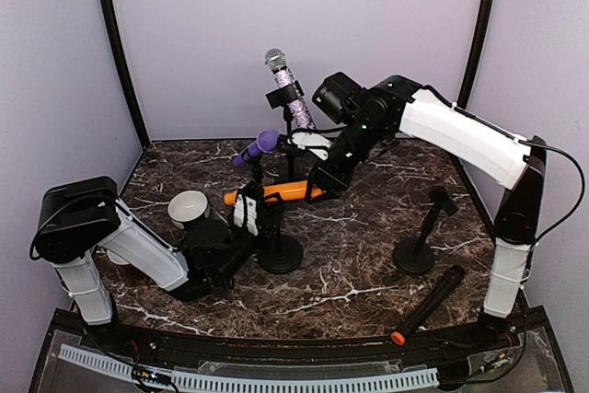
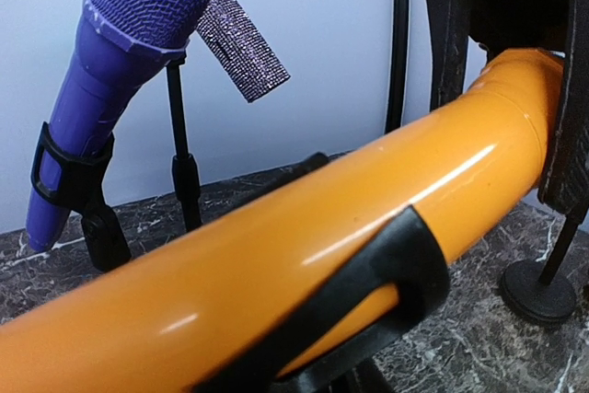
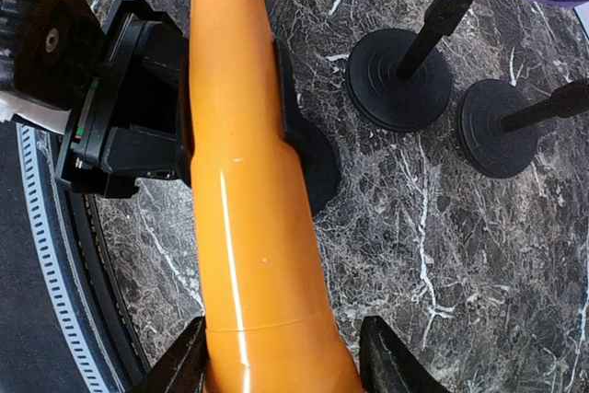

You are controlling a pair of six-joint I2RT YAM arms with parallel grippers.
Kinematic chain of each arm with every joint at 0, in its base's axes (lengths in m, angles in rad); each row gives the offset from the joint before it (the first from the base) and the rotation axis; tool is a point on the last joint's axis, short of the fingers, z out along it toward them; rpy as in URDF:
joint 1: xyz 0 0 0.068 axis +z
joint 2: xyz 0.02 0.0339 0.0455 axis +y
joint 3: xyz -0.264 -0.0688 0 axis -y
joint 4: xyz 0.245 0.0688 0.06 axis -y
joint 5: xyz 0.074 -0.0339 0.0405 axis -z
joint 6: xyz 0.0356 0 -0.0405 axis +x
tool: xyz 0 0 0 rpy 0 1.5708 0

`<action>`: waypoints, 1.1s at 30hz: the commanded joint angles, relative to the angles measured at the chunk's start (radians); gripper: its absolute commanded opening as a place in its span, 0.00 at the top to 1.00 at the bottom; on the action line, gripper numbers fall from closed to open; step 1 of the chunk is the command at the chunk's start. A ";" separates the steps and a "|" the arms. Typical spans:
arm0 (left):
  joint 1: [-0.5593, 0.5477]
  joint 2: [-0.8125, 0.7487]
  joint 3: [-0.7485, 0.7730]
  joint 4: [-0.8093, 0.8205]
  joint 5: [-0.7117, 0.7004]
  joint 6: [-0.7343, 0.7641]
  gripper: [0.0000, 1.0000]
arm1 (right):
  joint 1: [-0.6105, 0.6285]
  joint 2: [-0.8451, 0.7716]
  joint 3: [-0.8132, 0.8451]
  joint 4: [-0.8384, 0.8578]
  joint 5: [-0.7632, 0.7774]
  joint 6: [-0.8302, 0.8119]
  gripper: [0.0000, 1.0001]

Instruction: Attach the microphones to the stand

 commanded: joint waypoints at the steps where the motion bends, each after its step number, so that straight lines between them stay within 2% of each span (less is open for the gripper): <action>1: -0.049 -0.012 0.055 0.134 0.099 -0.031 0.58 | 0.039 0.013 -0.036 0.197 -0.231 0.003 1.00; 3: -0.050 -0.026 0.046 0.138 0.077 -0.021 0.51 | 0.021 -0.016 -0.049 0.215 -0.230 0.014 1.00; 13: -0.065 -0.100 0.019 0.043 0.041 0.011 0.46 | -0.113 -0.216 -0.183 0.323 -0.189 0.022 1.00; 20: -0.068 -0.119 0.013 -0.010 0.040 0.000 0.38 | -0.234 -0.362 -0.290 0.372 -0.193 0.033 1.00; 22: -0.069 -0.114 0.013 -0.008 0.055 -0.013 0.32 | -0.261 -0.395 -0.328 0.390 -0.172 0.025 1.00; 24: -0.070 -0.105 0.019 -0.008 0.080 -0.020 0.12 | -0.283 -0.422 -0.368 0.410 -0.163 0.022 1.00; 25: -0.072 -0.102 0.023 -0.010 0.086 -0.022 0.10 | -0.289 -0.432 -0.390 0.419 -0.150 0.018 1.00; 33: -0.080 -0.120 0.016 -0.032 0.069 -0.028 0.09 | -0.395 -0.481 -0.449 0.444 -0.102 0.012 1.00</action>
